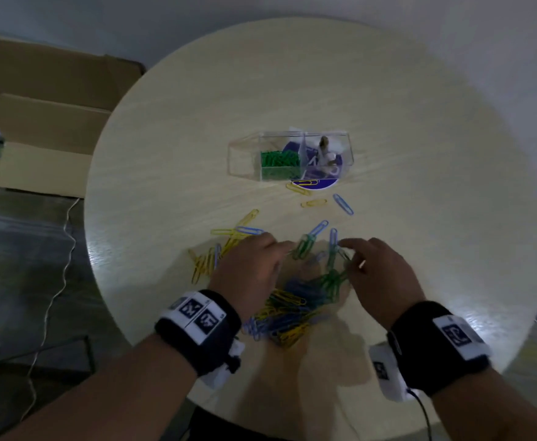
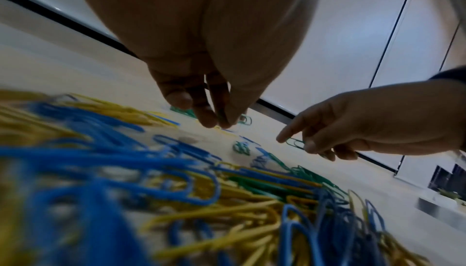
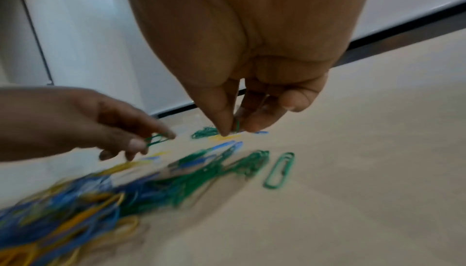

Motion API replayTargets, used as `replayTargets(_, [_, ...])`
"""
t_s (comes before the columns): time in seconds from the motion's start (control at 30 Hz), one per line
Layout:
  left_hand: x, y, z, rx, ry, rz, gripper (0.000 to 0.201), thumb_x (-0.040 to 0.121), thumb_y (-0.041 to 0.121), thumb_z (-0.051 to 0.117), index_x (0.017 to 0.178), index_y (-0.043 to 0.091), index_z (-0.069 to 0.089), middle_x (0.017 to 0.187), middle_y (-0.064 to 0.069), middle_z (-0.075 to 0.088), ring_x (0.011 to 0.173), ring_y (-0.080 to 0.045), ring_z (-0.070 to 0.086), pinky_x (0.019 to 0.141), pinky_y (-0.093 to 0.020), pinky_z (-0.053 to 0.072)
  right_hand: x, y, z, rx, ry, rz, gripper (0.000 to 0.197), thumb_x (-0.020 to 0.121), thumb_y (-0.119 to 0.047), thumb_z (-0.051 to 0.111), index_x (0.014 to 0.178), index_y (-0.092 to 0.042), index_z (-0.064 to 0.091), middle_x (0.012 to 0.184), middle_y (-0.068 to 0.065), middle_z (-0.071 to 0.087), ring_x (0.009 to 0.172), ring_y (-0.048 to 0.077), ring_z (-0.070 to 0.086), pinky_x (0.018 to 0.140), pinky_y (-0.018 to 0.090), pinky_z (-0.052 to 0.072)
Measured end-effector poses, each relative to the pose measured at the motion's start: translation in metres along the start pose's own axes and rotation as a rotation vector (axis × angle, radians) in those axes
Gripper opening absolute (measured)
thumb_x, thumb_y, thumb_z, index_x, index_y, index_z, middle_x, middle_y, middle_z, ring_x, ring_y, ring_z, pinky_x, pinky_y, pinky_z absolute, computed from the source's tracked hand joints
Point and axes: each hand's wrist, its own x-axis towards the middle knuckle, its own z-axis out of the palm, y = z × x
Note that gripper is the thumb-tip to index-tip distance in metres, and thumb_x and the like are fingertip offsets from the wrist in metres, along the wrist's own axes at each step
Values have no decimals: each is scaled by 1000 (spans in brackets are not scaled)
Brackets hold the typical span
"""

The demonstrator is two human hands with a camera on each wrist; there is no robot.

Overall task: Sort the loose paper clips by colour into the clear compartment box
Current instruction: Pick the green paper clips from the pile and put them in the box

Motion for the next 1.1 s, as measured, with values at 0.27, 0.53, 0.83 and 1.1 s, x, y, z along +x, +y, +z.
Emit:
replayTargets(0.27, [20, -4, 6, 202, -115, -48, 56, 83, -4, 57, 128, 30, 61, 96, -3, 56, 89, -30, 46, 70, -40, 42, -24, 8, 29, -232, -158, -160, 60, 79, -11, 43, 132, -39, 47, 93, 5, 52, 87, 35, 56, 72, 40, 50])
replayTargets(0.53, [30, -8, -4, 83, 47, -266, 22, 91, 20, 54, 106, 16, 70, 96, -5, 65, 97, -30, 55, 84, -41, 48, -6, 26, 4, 119, 103, 78, 15, 76, -19, 68, 90, -25, 69, 86, 2, 67, 81, 27, 64, 69, 31, 47])
replayTargets(0.83, [44, 10, 5, 262, -103, -226, 21, 90, 31, 61, 102, 14, 64, 97, -8, 60, 93, -31, 58, 76, -39, 46, 23, -17, 26, -130, -169, 59, 22, 83, -35, 58, 92, -15, 59, 101, 12, 62, 96, 33, 59, 74, 37, 46])
replayTargets(1.1, [48, 7, -3, 436, -246, -157, 7, 86, 17, 61, 89, 13, 58, 94, -9, 59, 85, -32, 61, 60, -36, 34, 22, -21, 25, -294, -200, -43, 30, 90, -39, 50, 98, -11, 57, 105, 12, 58, 100, 32, 53, 78, 36, 43])
